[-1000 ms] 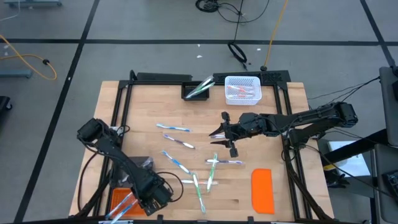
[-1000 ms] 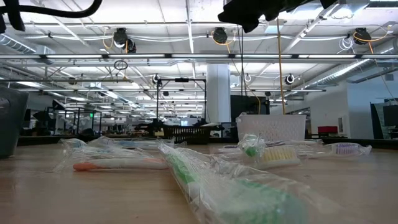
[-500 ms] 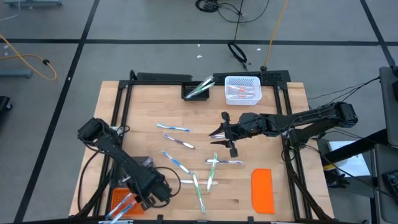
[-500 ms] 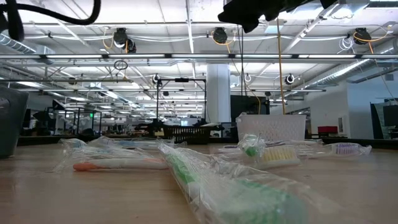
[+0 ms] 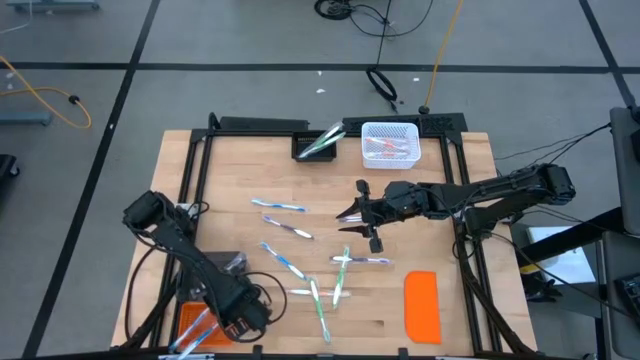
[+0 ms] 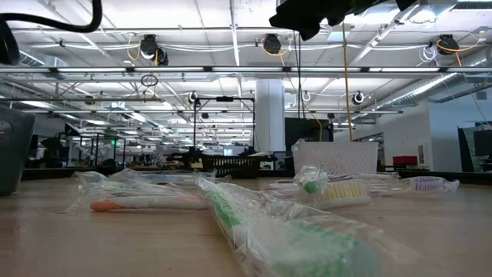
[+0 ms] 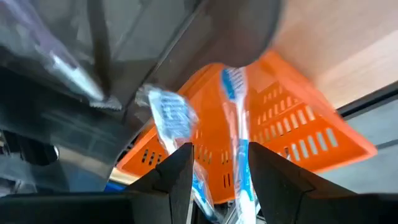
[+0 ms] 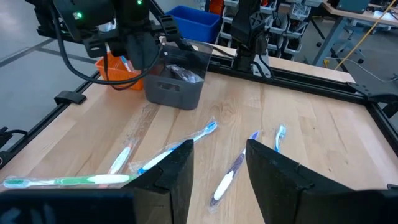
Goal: Pick & Place Toothbrushes
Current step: Put the blue toothbrush into the orange bin
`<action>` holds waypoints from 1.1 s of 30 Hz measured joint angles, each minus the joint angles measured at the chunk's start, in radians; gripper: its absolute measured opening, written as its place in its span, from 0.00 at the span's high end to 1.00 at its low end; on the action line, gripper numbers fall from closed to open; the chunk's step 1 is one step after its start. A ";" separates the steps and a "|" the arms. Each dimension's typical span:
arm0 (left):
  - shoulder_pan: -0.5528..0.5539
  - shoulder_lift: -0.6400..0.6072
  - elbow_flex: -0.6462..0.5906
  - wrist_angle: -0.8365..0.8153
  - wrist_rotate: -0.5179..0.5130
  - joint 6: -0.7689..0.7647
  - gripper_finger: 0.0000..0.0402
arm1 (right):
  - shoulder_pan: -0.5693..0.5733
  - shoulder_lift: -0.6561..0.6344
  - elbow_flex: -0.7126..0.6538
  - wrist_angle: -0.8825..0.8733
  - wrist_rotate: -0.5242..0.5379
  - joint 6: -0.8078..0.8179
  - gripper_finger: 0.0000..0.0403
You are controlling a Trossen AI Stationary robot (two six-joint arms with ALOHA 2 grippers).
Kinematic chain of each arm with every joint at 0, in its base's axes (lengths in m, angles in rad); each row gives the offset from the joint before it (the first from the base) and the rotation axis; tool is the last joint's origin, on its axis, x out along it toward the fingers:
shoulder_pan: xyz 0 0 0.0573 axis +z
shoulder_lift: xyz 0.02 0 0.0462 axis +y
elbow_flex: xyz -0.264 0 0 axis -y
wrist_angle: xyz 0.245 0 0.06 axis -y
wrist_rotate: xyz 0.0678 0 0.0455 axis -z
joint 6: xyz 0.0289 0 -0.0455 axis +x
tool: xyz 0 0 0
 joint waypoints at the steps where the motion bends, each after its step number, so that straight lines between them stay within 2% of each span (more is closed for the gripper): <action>1: 0.000 0.000 -0.001 0.002 0.002 -0.005 0.61 | 0.000 0.000 0.000 0.000 0.000 0.000 0.65; 7: 0.002 0.000 -0.001 0.156 0.037 -0.004 0.61 | 0.000 0.000 0.000 0.000 0.000 0.000 0.65; 10: -0.004 0.000 -0.001 0.181 0.053 -0.016 0.61 | 0.000 0.000 0.000 0.000 0.000 -0.001 0.65; 16: 0.007 0.000 0.000 0.096 0.126 -0.010 0.61 | 0.000 0.000 0.000 0.002 0.000 -0.002 0.65; 22: 0.024 0.000 0.026 0.006 0.122 0.037 0.61 | 0.000 0.000 0.000 0.003 0.000 -0.003 0.65; 27: 0.012 0.000 0.025 -0.131 0.054 0.026 0.61 | 0.000 0.000 0.000 0.001 0.000 -0.003 0.65; 33: -0.003 0.000 0.024 -0.065 -0.050 0.031 0.61 | 0.000 0.000 0.000 0.001 0.000 -0.002 0.65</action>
